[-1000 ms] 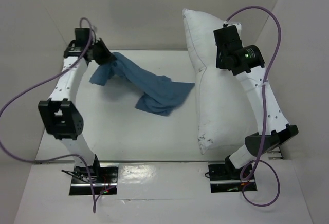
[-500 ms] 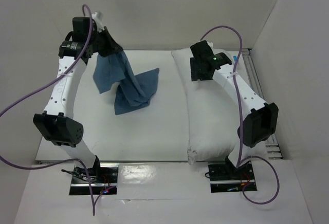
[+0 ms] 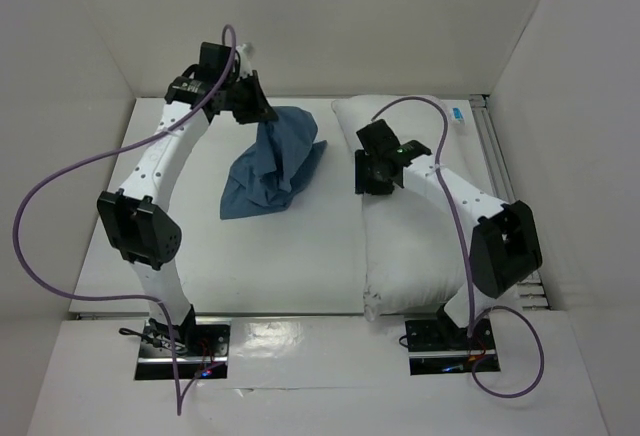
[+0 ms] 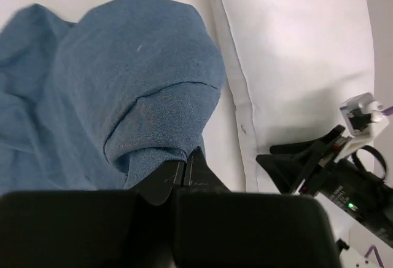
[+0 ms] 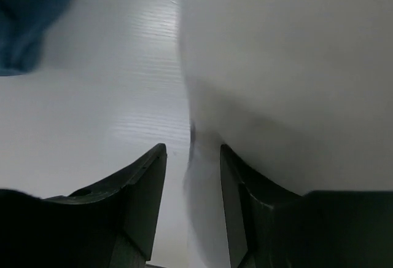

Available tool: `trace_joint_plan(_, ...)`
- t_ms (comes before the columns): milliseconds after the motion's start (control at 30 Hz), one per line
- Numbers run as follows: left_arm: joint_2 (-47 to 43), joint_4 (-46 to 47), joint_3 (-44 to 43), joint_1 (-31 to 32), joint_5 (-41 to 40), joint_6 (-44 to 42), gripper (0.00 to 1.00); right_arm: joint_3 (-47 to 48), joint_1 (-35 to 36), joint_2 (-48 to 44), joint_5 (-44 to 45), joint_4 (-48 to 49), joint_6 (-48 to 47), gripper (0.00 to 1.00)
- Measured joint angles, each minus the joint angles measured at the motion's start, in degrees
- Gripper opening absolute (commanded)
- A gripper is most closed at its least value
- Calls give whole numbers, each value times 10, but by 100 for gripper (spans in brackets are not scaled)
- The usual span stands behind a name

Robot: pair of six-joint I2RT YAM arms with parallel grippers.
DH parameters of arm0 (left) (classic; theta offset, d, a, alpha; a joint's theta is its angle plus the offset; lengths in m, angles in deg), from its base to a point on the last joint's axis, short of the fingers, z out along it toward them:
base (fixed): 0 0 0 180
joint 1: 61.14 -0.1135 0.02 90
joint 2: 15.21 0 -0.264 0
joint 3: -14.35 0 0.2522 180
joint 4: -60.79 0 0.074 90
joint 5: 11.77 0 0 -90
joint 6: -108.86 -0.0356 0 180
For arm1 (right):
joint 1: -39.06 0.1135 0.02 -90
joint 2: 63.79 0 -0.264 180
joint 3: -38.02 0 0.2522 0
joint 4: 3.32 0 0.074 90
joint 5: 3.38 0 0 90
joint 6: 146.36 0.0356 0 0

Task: Put the pillow into the pillowcase

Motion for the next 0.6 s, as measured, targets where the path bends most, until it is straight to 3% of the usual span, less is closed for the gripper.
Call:
trace_joint_plan(133, -1, 2, 0, -33, -5, 0, 0, -14, -23, 37, 46, -1, 30, 43)
trace_joint_plan(433, -2, 1, 0, -27, 1, 0, 0, 7, -44, 40, 225, -35, 9, 40)
trace_joint_plan(600, -2, 0, 0, -29, 1, 0, 0, 5, -44, 15, 229, -40, -26, 32)
